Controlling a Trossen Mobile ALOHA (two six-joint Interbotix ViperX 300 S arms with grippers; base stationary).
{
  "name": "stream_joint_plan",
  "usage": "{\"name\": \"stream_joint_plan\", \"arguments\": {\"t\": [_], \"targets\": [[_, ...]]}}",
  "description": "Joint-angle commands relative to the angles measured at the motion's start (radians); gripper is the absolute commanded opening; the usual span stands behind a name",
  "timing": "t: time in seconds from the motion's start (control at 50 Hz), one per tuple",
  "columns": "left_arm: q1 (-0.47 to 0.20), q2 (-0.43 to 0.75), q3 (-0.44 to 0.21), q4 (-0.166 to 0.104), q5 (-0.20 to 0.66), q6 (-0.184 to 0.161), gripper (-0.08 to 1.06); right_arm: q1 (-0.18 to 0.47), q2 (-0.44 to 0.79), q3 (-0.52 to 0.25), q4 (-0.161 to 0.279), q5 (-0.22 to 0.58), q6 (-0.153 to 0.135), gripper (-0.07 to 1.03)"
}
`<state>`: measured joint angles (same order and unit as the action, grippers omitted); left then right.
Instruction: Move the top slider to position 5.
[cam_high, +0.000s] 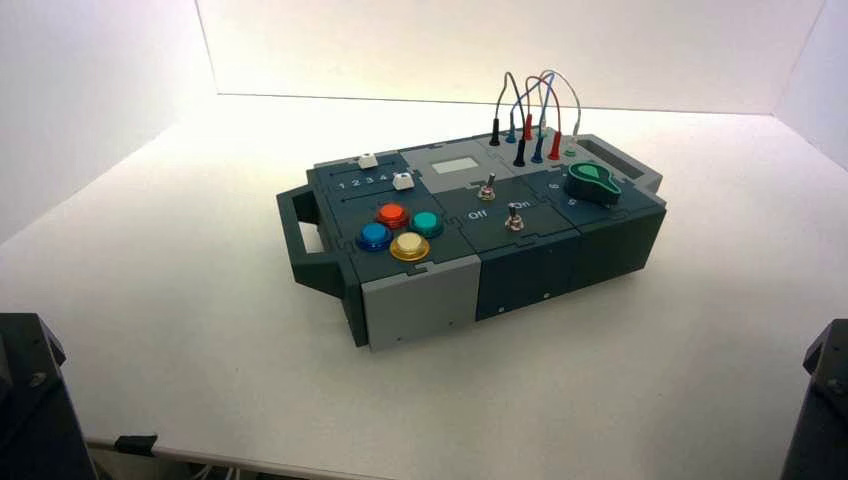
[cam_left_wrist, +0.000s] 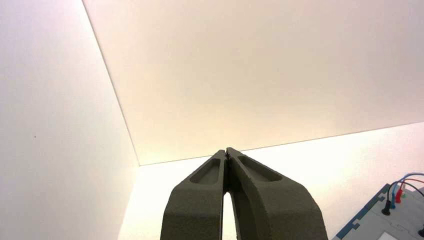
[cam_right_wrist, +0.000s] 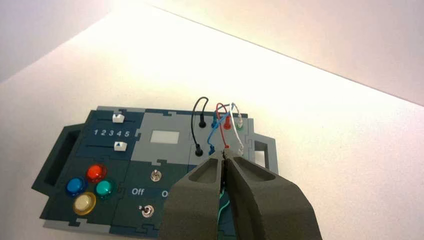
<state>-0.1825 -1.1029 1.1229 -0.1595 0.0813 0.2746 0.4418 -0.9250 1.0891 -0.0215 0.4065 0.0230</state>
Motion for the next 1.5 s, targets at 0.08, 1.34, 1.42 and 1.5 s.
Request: {"name": "stream_joint_plan", "arguments": {"t": [0.08,1.34,1.42,1.5], "targets": [[0.003,0.012,-0.018,0.000,-0.005,0.003,-0.03,0.006,0.008,-0.038,0.008,0.002,0.002,-0.02],[0.003,0.051,-0.031,-0.008,0.009,-0.006,-0.03,0.422,1.141,-0.770,0.100,0.222,0.000,-0.02],[0.003,0.052,-0.031,-0.008,0.009,-0.006,-0.03,0.423,1.175,-0.801,0.101,0.229,0.000,-0.02],[0.003,0.052,-0.031,-0.006,0.009,-0.006,-0.03,0.422,1.195,-0.825,0.103,0.238,0.000,-0.02]]}}
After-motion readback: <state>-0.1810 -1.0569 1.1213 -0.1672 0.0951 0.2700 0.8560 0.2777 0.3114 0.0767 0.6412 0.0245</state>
